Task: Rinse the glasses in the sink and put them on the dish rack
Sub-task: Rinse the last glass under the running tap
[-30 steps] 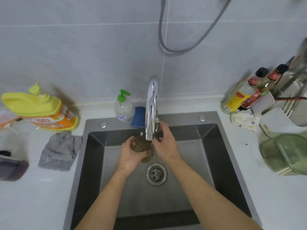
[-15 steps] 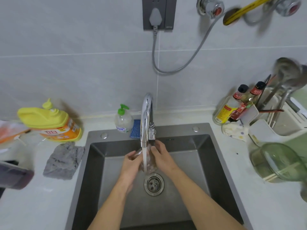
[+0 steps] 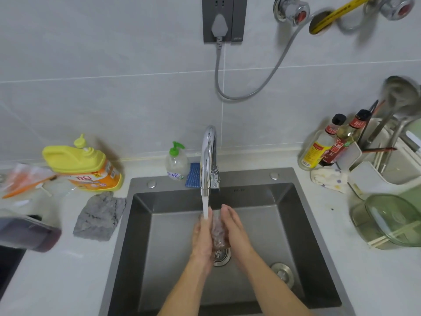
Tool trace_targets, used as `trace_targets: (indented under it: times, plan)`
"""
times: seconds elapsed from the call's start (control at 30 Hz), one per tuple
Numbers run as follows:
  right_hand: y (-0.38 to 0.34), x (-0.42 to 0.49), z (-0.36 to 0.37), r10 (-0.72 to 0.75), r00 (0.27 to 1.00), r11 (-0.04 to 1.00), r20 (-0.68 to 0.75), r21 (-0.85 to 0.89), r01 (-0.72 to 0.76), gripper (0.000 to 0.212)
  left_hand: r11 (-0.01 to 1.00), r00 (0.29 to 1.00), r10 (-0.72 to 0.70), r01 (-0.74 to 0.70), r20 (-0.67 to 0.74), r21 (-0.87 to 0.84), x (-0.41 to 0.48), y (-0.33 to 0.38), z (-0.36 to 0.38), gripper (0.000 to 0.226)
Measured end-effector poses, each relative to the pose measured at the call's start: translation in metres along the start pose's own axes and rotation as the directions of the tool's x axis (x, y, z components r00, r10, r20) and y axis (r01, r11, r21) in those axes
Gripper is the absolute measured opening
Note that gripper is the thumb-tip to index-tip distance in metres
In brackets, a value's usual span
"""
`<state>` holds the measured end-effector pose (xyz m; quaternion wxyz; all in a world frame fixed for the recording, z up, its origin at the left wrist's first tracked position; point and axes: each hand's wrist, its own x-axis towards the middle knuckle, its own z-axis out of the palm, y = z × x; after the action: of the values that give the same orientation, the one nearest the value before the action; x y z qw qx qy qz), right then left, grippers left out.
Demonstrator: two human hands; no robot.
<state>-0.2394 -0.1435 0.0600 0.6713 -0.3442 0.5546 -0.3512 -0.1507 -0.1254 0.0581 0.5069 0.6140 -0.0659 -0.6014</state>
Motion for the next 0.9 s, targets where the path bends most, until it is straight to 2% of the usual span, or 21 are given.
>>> trace_targets:
  times: [0.03, 0.13, 0.2, 0.33, 0.4, 0.5, 0.53, 0.57, 0.67, 0.77, 0.8, 0.9]
  plan:
    - [-0.004, 0.001, 0.005, -0.001, 1.000, 1.000, -0.011, 0.013, 0.001, 0.042, 1.000, 1.000, 0.001, -0.001, 0.010, 0.001, -0.002, 0.003, 0.000, 0.059]
    - [-0.002, -0.002, 0.018, 0.011, 1.000, 0.996, 0.005, -0.090, -0.011, 0.059, 0.998, 0.999, -0.043, 0.042, -0.011, -0.035, 0.003, 0.011, -0.011, 0.069]
    - [0.006, -0.005, 0.023, -0.005, 0.998, 0.985, 0.064, -0.174, 0.017, 0.069, 0.997, 0.998, -0.050, 0.047, -0.033, -0.063, 0.009, 0.015, -0.020, 0.075]
    - [0.003, -0.003, 0.021, -0.048, 0.994, 0.981, 0.099, -0.183, 0.066, 0.072, 0.999, 0.987, -0.009, 0.003, -0.160, -0.037, 0.016, 0.008, -0.022, 0.071]
    - [-0.004, 0.001, 0.023, -0.068, 0.996, 0.977, 0.065, -0.196, 0.080, 0.068, 1.000, 0.991, 0.011, -0.013, -0.134, -0.011, 0.009, 0.005, -0.015, 0.066]
    - [-0.008, 0.003, 0.028, -0.094, 0.995, 0.959, 0.015, -0.266, 0.094, 0.055, 0.993, 0.995, 0.100, -0.098, -0.021, 0.061, 0.003, 0.005, -0.007, 0.050]
    - [-0.008, 0.002, 0.030, -0.071, 0.997, 0.960, 0.008, -0.270, 0.071, 0.056, 0.989, 0.992, 0.121, -0.119, -0.022, 0.085, 0.005, 0.005, -0.008, 0.056]
    - [-0.008, 0.000, 0.030, -0.045, 0.999, 0.965, 0.014, -0.257, 0.047, 0.059, 0.989, 0.992, 0.125, -0.123, -0.017, 0.085, 0.007, 0.005, -0.009, 0.060]
    - [-0.007, -0.002, 0.027, 0.000, 0.999, 0.989, 0.033, -0.146, 0.005, 0.070, 0.997, 0.995, 0.073, -0.073, -0.069, 0.004, 0.013, 0.007, -0.012, 0.053]
    - [-0.008, 0.004, 0.025, 0.050, 0.999, 0.998, 0.008, -0.030, -0.050, 0.091, 0.999, 0.999, 0.028, -0.029, -0.024, -0.041, 0.009, 0.005, -0.007, 0.078]
    - [-0.008, 0.006, 0.026, 0.071, 0.997, 0.997, 0.013, -0.029, -0.071, 0.091, 0.999, 0.999, 0.033, -0.033, -0.003, -0.027, 0.007, 0.005, -0.006, 0.078]
    - [-0.005, 0.005, 0.031, 0.085, 0.996, 0.991, -0.003, -0.103, -0.085, 0.087, 0.987, 0.992, 0.127, -0.124, -0.024, 0.099, 0.006, 0.014, -0.009, 0.056]
